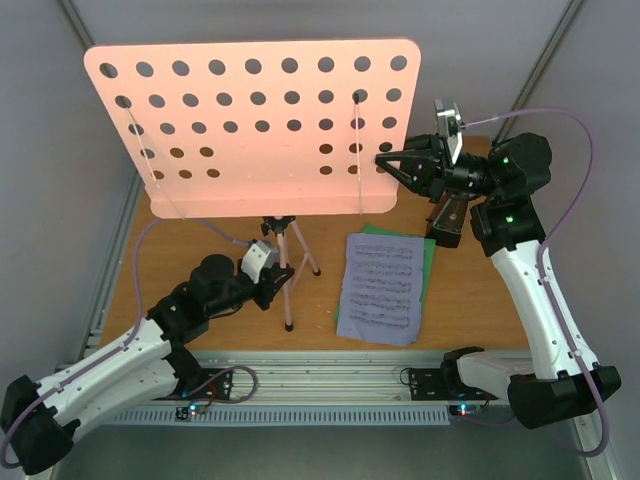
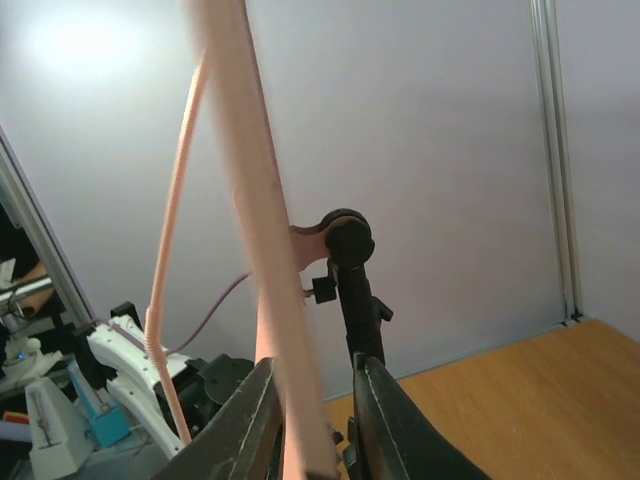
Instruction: Pack up the instrument practice props
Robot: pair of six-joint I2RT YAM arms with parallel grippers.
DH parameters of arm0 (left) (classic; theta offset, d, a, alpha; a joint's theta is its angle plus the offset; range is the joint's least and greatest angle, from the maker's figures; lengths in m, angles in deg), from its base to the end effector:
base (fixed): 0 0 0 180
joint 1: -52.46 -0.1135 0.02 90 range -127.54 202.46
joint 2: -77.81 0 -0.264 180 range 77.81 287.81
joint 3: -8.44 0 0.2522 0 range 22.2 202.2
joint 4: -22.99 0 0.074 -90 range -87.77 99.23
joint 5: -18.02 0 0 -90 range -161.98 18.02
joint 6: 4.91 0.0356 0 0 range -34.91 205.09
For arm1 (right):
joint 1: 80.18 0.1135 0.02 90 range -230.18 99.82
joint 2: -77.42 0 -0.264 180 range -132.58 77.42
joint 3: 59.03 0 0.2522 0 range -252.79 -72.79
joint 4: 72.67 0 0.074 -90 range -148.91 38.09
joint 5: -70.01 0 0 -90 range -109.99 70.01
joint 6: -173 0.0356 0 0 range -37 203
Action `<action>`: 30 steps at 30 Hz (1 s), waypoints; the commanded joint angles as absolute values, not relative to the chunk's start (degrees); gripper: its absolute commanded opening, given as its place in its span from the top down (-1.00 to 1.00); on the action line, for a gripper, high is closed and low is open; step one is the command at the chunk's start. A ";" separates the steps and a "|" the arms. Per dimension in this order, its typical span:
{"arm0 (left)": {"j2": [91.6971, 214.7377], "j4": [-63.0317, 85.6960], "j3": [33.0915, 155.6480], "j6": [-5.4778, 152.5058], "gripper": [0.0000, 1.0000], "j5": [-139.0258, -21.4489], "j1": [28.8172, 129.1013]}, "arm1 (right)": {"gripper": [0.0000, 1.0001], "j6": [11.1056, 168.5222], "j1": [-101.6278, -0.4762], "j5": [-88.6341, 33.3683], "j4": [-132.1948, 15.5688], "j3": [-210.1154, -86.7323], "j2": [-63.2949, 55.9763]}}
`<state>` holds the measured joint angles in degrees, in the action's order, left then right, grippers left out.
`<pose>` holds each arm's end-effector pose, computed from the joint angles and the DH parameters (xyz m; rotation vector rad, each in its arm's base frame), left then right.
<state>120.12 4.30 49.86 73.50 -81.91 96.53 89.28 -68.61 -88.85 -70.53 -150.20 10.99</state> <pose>0.1248 -0.1294 0.2507 0.6738 1.8768 -0.8086 0.2125 0.0774 0.4944 -1.1248 0.9975 0.9538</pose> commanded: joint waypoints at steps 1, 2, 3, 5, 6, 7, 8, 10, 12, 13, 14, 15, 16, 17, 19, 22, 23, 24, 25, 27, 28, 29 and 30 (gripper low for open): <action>119.47 5.21 52.69 71.21 0.99 -83.76 96.67 | 0.64 87.36 -68.68 -88.78 -66.98 -152.29 11.29; 119.54 5.27 52.71 71.16 0.99 -83.75 96.71 | 0.70 87.14 -68.59 -88.55 -66.46 -152.18 11.49; 119.55 5.25 52.89 71.12 0.99 -83.81 96.70 | 0.77 86.93 -68.53 -88.37 -65.98 -152.11 11.70; 119.29 4.85 53.37 71.11 0.99 -83.88 96.69 | 0.91 86.71 -68.49 -87.66 -65.33 -151.56 12.30; 119.12 4.45 53.82 71.12 0.99 -83.85 96.75 | 0.97 86.69 -68.49 -87.10 -65.06 -151.28 12.70; 118.96 4.16 54.26 71.12 0.99 -83.80 96.72 | 0.98 86.69 -68.41 -86.46 -64.84 -150.94 13.11; 118.75 3.84 54.88 71.28 0.99 -83.76 96.68 | 0.98 86.69 -68.34 -85.98 -64.65 -150.66 13.43; 118.37 3.20 56.15 71.61 0.99 -83.83 96.76 | 0.98 86.78 -67.96 -85.46 -64.39 -150.25 13.83; 118.65 2.28 57.95 72.26 0.99 -84.12 96.69 | 0.98 86.40 -67.43 -85.34 -63.39 -150.21 13.80; 118.97 1.68 59.02 72.68 0.99 -84.30 96.69 | 0.97 85.85 -67.09 -85.08 -62.56 -150.22 13.80; 119.30 0.76 60.26 73.03 0.99 -84.46 96.69 | 0.98 85.19 -66.90 -84.65 -61.59 -150.10 13.92; 119.68 -0.15 61.51 73.69 0.99 -84.49 96.67 | 0.98 84.57 -66.75 -84.03 -60.68 -149.87 14.19; 120.04 -1.38 62.89 74.09 0.99 -84.44 96.67 | 0.98 84.02 -66.67 -83.25 -59.97 -149.41 14.62; 120.22 -2.64 64.02 74.67 0.99 -84.11 96.69 | 0.97 83.96 -66.65 -82.43 -59.73 -148.71 15.13; 120.13 -5.17 66.45 75.59 0.99 -82.98 96.70 | 0.98 83.96 -66.56 -80.06 -59.46 -147.13 16.60; 119.79 -8.95 69.66 76.58 0.99 -81.82 96.67 | 0.98 83.93 -66.56 -75.24 -57.61 -144.86 18.70; 119.63 -9.64 70.34 76.68 0.99 -81.70 96.71 | 0.98 84.03 -66.56 -73.38 -57.23 -143.94 19.25; 119.55 -10.13 70.90 76.67 0.99 -81.84 96.69 | 0.97 84.42 -66.56 -71.70 -56.92 -143.04 19.70; 119.60 -10.45 71.28 76.37 0.99 -82.02 96.67 | 0.98 84.94 -66.56 -70.07 -56.81 -141.89 20.14; 119.76 -10.27 71.43 75.88 0.99 -82.34 96.72 | 0.98 86.37 -66.56 -67.10 -57.37 -139.05 20.78; 119.97 -10.02 71.31 75.67 0.99 -82.15 96.69 | 0.98 87.28 -66.56 -65.67 -58.48 -137.17 21.03; 120.32 -9.69 71.13 75.17 0.99 -81.74 96.67 | 0.98 88.78 -66.56 -63.85 -59.58 -135.35 21.25; 120.63 -9.25 70.89 74.90 0.99 -81.32 96.72 | 0.98 89.98 -66.56 -62.55 -61.17 -133.36 21.27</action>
<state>121.80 -25.71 64.88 72.84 -83.11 96.58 88.41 -66.94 -70.43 -59.23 -139.09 20.93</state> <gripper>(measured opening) 0.121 0.058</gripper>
